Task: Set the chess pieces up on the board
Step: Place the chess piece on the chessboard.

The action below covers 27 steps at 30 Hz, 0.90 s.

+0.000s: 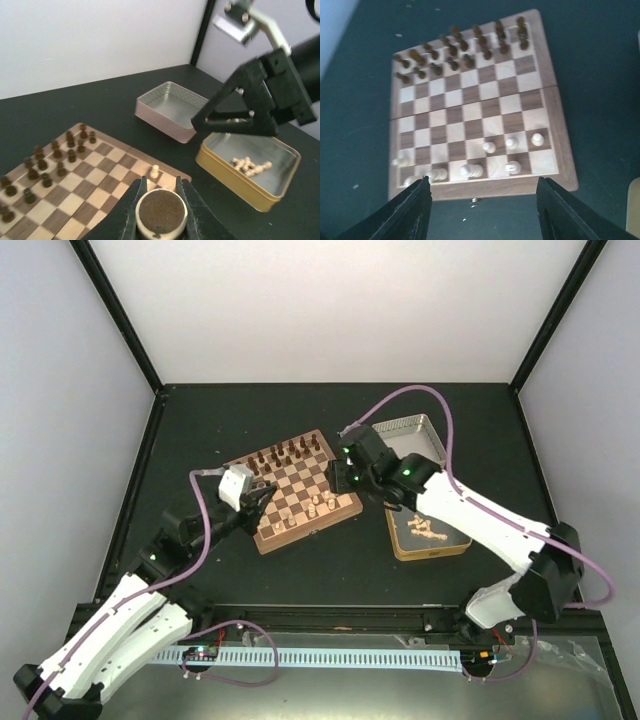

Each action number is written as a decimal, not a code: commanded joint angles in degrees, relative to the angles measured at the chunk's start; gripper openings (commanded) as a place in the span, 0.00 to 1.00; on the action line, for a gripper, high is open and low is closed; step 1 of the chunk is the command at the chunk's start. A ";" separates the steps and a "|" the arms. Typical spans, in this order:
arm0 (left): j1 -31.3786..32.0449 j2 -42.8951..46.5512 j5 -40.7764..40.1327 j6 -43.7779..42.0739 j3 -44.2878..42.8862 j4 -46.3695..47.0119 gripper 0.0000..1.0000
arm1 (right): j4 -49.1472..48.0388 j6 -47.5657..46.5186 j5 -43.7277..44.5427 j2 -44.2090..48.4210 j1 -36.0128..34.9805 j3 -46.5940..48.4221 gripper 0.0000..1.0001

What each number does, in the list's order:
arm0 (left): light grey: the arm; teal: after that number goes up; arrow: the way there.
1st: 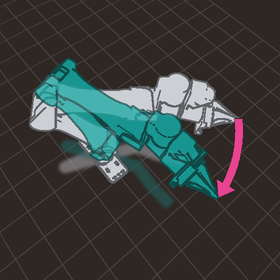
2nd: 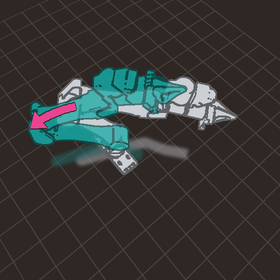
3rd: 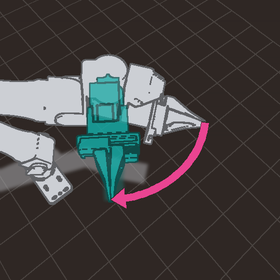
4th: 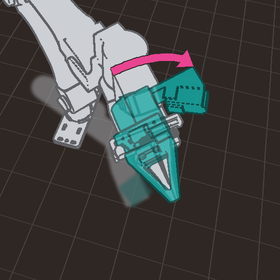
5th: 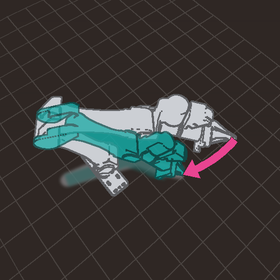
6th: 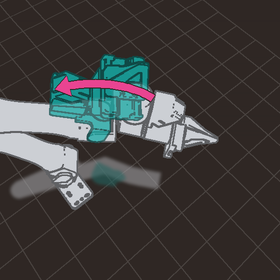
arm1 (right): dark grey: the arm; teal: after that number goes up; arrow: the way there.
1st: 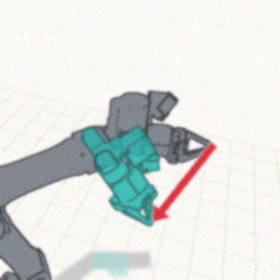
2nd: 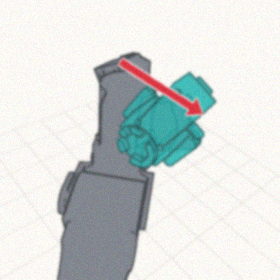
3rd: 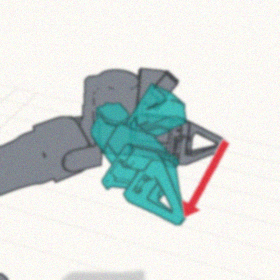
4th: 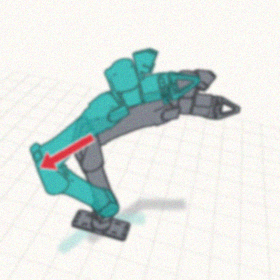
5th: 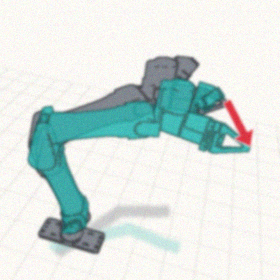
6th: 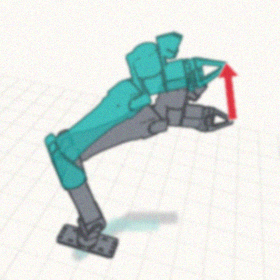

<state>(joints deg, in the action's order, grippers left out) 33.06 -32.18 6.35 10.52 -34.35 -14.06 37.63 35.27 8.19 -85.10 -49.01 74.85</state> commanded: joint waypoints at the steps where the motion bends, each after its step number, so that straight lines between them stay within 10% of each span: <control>1: -0.24 -3.34 13.46 -5.41 -2.85 6.14 0.01 | -1.02 -7.02 -9.41 5.75 0.40 -0.32 0.60; 15: -0.09 -14.65 28.60 -31.32 -16.03 -7.30 0.02 | -13.10 -7.50 -33.28 14.96 0.30 -3.60 0.61; 27: 1.23 -21.33 19.32 -41.21 -20.44 -10.70 0.01 | -8.74 -5.51 -32.63 11.88 0.23 -0.79 0.51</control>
<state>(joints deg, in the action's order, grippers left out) 33.47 -52.18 28.86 -25.78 -51.51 -22.98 26.30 29.30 -24.56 -71.29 -48.73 71.99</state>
